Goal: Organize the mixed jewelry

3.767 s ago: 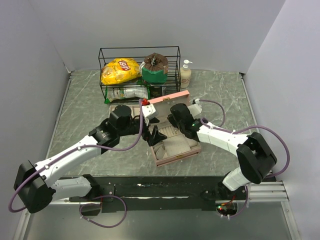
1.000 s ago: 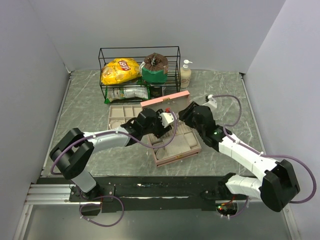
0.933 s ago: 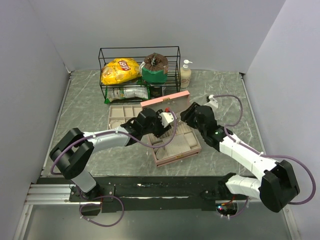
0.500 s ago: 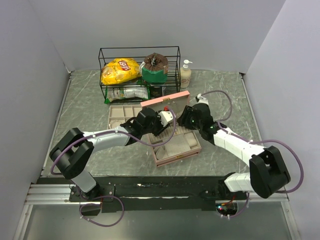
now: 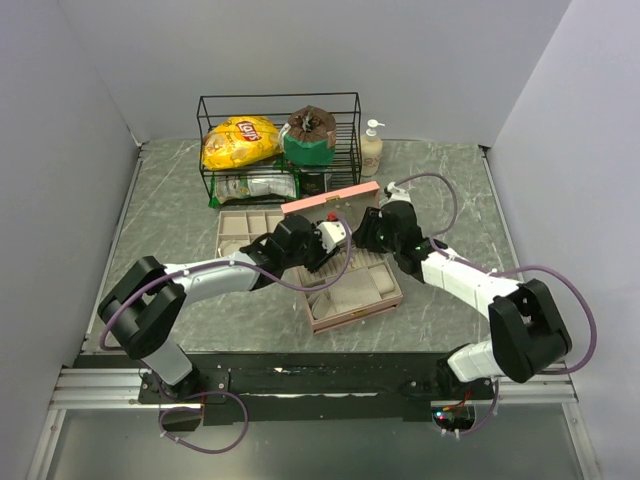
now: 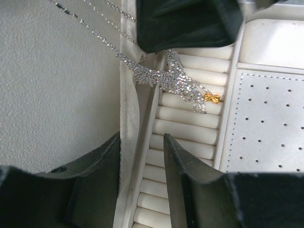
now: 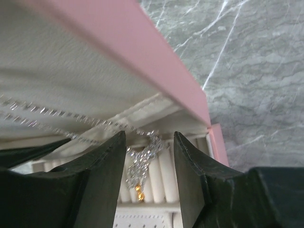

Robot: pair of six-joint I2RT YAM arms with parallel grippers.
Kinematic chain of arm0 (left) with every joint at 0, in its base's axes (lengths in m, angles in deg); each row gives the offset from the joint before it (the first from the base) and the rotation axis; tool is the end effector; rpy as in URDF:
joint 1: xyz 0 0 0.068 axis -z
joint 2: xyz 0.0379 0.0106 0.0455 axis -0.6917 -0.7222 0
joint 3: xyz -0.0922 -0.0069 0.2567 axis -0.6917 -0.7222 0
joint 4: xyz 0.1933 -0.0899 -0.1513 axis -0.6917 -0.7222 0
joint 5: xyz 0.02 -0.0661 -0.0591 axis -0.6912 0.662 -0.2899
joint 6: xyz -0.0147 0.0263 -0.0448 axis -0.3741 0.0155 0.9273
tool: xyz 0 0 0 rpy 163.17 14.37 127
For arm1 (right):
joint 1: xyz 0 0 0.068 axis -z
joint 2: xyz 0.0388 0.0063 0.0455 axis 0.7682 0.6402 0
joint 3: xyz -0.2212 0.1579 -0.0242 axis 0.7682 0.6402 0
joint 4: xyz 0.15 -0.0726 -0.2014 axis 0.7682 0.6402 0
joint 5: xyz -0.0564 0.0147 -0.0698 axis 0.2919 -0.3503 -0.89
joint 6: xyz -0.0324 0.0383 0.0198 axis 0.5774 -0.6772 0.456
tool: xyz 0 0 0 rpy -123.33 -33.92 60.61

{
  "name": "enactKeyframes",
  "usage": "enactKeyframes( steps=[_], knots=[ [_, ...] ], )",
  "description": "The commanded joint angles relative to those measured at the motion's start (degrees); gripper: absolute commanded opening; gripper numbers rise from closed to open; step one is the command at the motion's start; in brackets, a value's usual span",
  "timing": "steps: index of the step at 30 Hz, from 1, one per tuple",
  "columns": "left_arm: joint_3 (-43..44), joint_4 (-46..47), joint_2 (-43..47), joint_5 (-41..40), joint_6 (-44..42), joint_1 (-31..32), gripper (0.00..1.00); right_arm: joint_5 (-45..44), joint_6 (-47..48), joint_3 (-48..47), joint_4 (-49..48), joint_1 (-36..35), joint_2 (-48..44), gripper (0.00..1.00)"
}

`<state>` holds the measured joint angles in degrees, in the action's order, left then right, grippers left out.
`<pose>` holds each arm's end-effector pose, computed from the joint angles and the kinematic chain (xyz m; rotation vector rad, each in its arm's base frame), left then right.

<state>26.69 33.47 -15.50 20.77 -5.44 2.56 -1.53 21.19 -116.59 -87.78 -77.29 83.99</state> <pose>0.2405 -0.2577 0.2158 1.1236 1.7696 -0.4533 0.2653 0.1341 0.2257 0.0714 2.1851 0.5350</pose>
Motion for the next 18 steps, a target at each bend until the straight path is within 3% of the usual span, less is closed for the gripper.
enactKeyframes(
  steps=[1,8,14,18],
  knots=[
    [0.82,-3.47,2.49,2.61,1.14,0.26,0.44,0.43,2.71,-2.8,-3.15,0.55,1.94,0.51],
    [0.82,-4.7,2.93,2.88,0.97,0.26,0.43,1.75,2.71,-1.75,-5.53,0.81,3.97,0.43],
    [0.73,-5.05,3.02,2.97,0.97,0.26,0.43,3.87,2.8,-0.07,-6.58,0.81,3.53,0.3],
    [0.9,-5.31,2.84,2.88,0.97,0.26,0.43,4.92,2.62,1.24,-7.29,0.81,2.65,0.16]
  ],
)
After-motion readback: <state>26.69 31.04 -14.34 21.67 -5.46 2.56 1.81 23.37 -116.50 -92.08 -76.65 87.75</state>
